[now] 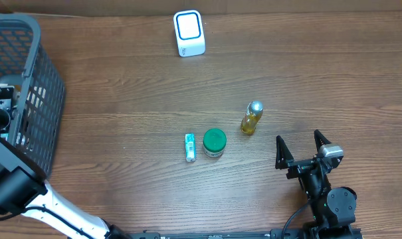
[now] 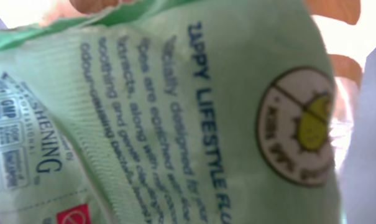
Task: Scan the item barcode
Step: 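Close the left gripper on the pale green bag in the basket, then lift the green bag out of the basket and carry it right, then lower the green bag onto the table left of the teal packet, then push the green bag right beside the teal packet and release it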
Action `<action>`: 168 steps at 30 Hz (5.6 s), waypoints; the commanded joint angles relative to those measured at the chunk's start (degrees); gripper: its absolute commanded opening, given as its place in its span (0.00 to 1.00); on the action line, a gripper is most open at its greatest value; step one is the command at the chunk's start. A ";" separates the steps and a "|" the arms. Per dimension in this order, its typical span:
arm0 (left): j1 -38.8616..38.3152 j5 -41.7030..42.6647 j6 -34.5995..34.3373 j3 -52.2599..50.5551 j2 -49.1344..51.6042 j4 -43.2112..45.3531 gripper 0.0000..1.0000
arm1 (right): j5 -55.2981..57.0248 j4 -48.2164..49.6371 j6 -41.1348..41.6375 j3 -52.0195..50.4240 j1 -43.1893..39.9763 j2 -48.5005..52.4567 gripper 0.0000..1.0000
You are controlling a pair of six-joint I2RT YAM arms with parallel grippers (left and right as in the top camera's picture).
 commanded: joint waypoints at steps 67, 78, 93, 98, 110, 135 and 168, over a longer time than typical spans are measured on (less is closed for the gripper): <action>-42.82 0.11 -44.48 -2.01 -41.55 -27.76 0.42 | -0.28 0.11 0.02 -0.57 0.11 -0.57 1.00; -54.77 -1.38 -47.36 -31.21 -40.92 -9.27 0.44 | -0.28 0.11 0.02 -0.57 0.11 -0.57 1.00; -56.59 -0.46 -48.17 -43.56 -34.49 2.95 0.64 | -0.28 0.11 0.02 -0.59 0.11 -0.57 1.00; -56.59 0.50 -48.17 -43.54 -33.83 4.00 0.81 | -0.28 0.11 0.02 -0.59 0.11 -0.57 1.00; -56.50 -2.36 -46.97 -42.84 -33.86 3.61 0.84 | -0.28 0.11 0.02 -0.59 0.11 -0.57 1.00; -53.83 -14.27 -42.53 -40.81 -33.83 10.10 0.58 | -0.28 0.11 0.02 -0.59 0.11 -0.57 1.00; -48.78 13.00 -39.10 -40.85 -23.93 13.38 0.10 | -0.28 0.11 0.02 -0.59 0.11 -0.57 1.00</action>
